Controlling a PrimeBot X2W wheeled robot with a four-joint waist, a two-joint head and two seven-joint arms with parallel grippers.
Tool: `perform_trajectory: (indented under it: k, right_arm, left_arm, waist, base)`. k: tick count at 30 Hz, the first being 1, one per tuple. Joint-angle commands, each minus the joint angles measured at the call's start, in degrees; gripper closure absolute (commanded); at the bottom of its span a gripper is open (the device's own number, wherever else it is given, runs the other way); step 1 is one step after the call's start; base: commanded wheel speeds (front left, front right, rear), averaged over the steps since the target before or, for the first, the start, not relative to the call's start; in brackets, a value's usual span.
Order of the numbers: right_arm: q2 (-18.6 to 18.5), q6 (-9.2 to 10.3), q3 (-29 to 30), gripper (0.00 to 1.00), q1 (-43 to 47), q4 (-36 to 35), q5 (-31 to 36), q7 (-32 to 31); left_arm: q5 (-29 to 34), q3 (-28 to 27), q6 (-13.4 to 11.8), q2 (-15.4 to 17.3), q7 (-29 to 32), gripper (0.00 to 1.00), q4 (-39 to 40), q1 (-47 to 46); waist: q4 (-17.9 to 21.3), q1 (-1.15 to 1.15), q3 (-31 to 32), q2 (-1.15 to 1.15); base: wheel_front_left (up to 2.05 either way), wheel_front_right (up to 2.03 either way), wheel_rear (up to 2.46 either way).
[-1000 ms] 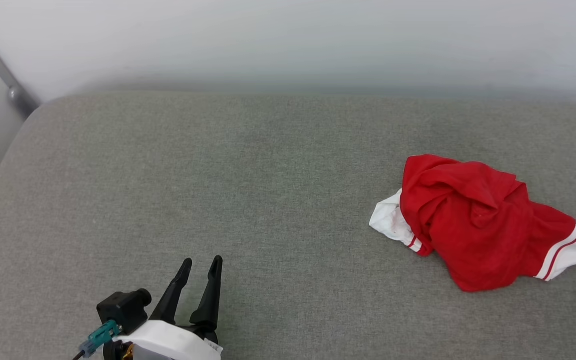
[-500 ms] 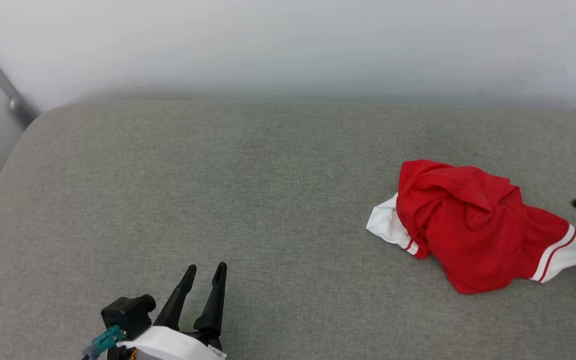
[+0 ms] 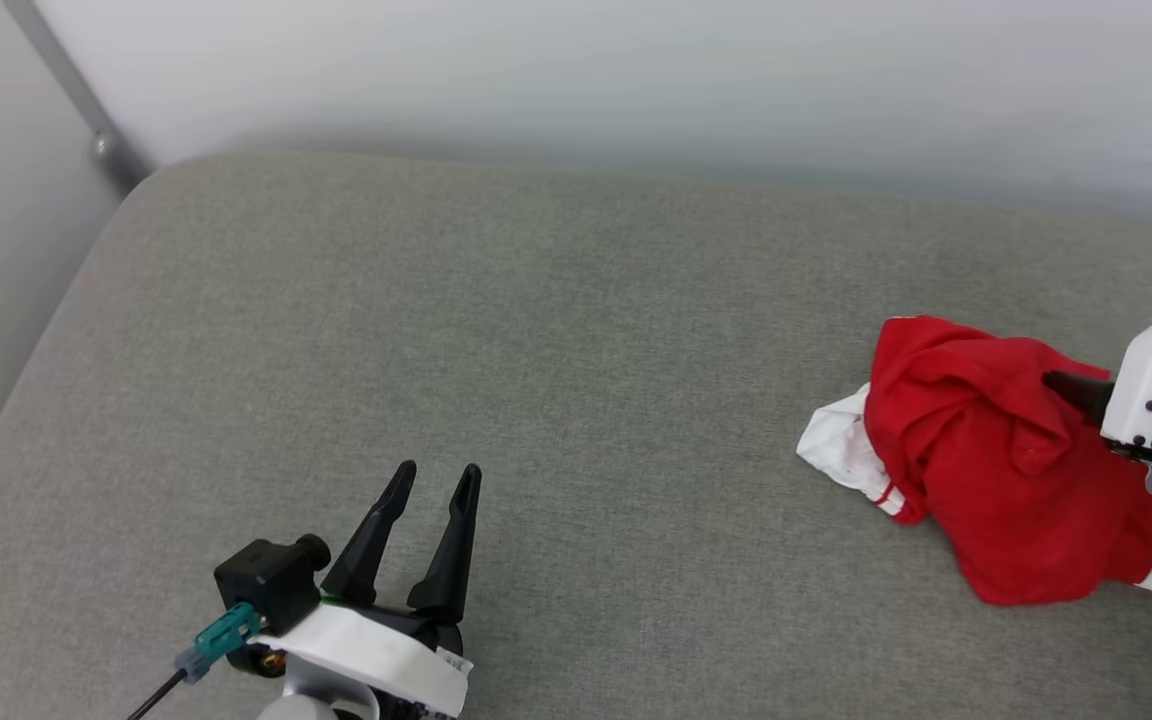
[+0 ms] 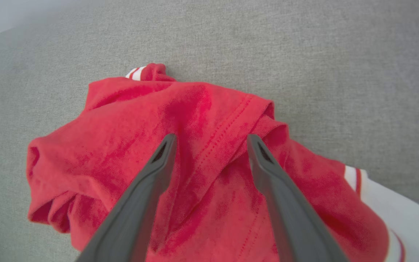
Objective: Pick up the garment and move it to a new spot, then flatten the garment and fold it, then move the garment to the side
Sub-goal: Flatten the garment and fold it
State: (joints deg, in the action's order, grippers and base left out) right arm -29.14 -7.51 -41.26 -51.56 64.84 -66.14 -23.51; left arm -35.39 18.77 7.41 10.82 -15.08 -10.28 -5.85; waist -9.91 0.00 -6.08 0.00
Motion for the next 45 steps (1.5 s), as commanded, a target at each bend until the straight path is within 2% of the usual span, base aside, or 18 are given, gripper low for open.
perform_trajectory:
  k: [1,4,11,12,13,14,18,22,26,32,39,45]
  right_arm:
    - [0.2,0.03,0.0,0.0,-1.1,0.8,0.4,0.3]
    - [2.1,0.03,0.1,0.0,-2.6,3.7,0.6,-0.1]
    - [3.7,0.03,0.9,0.0,-4.1,8.1,1.0,-0.9]
    - [3.7,0.03,1.0,0.18,-4.0,8.4,1.0,-0.8]
    - [3.9,0.04,0.7,0.62,-3.9,8.6,1.5,-0.8]
    - [4.1,0.03,0.9,1.0,-4.0,8.6,1.3,-0.3]
    - [5.6,0.03,1.5,1.0,-3.8,7.2,0.1,-1.3]
    - [5.0,0.03,0.3,1.0,-3.3,1.1,0.3,-0.7]
    - [3.4,0.03,-1.9,1.0,-0.9,-8.6,0.0,-1.6]
    - [-0.3,0.03,-4.3,1.0,5.2,-26.8,-2.4,-4.8]
    - [-5.5,0.03,-3.4,1.0,17.5,-48.2,-5.7,-11.0]
    - [-8.1,0.03,-0.3,1.0,31.0,-60.9,-6.1,-15.0]
  left_arm:
    - [0.5,0.2,0.1,0.4,-0.1,0.0,0.3,-0.7]
    - [0.9,0.7,0.1,0.4,-0.1,0.0,0.5,-1.6]
    - [0.8,1.6,0.1,0.5,-0.1,0.0,-0.2,-3.1]
    - [0.8,1.8,0.1,0.5,-0.1,0.0,-0.4,-3.1]
    - [0.7,1.9,0.1,0.5,-0.1,0.0,-0.5,-3.3]
    - [0.6,1.9,0.1,0.5,-0.1,0.0,-0.6,-3.6]
    - [0.5,1.6,0.1,0.6,-0.1,0.0,-1.1,-3.7]
    - [0.2,0.5,0.1,0.8,-0.1,0.0,-1.6,-2.7]
    - [-0.1,-1.1,0.1,0.9,-0.1,0.0,-1.8,-1.5]
    - [-0.4,-3.7,0.1,1.0,-0.1,0.0,-1.4,-0.1]
    - [0.0,-5.5,0.1,1.6,-0.1,0.0,-1.0,0.2]
    - [0.4,-5.6,0.1,1.5,-0.1,0.0,-0.7,-0.1]
  waist:
    - [-0.8,0.0,-0.8,0.0]
    - [-1.7,0.0,-1.9,0.0]
    - [-3.3,0.0,-4.0,0.0]
    - [-3.4,0.0,-4.2,0.0]
    - [-3.5,0.0,-4.4,0.0]
    - [-3.4,0.0,-4.6,0.0]
    - [-3.0,0.0,-4.6,0.0]
    - [-1.6,0.0,-3.6,0.0]
    - [0.6,0.0,-2.2,0.0]
    - [3.8,0.0,-0.7,0.0]
    - [6.0,0.0,-0.6,0.0]
    - [6.1,0.0,-1.0,0.0]
  base:
    - [0.0,0.0,0.0]
    - [0.0,0.0,0.0]
    - [0.0,0.0,0.0]
    - [0.0,0.0,0.0]
    - [0.0,0.0,0.0]
    - [0.0,0.0,0.0]
    - [0.0,0.0,0.0]
    - [0.0,0.0,0.0]
    - [0.0,0.0,0.0]
    - [0.0,0.0,0.0]
    - [0.0,0.0,0.0]
    - [0.0,0.0,0.0]
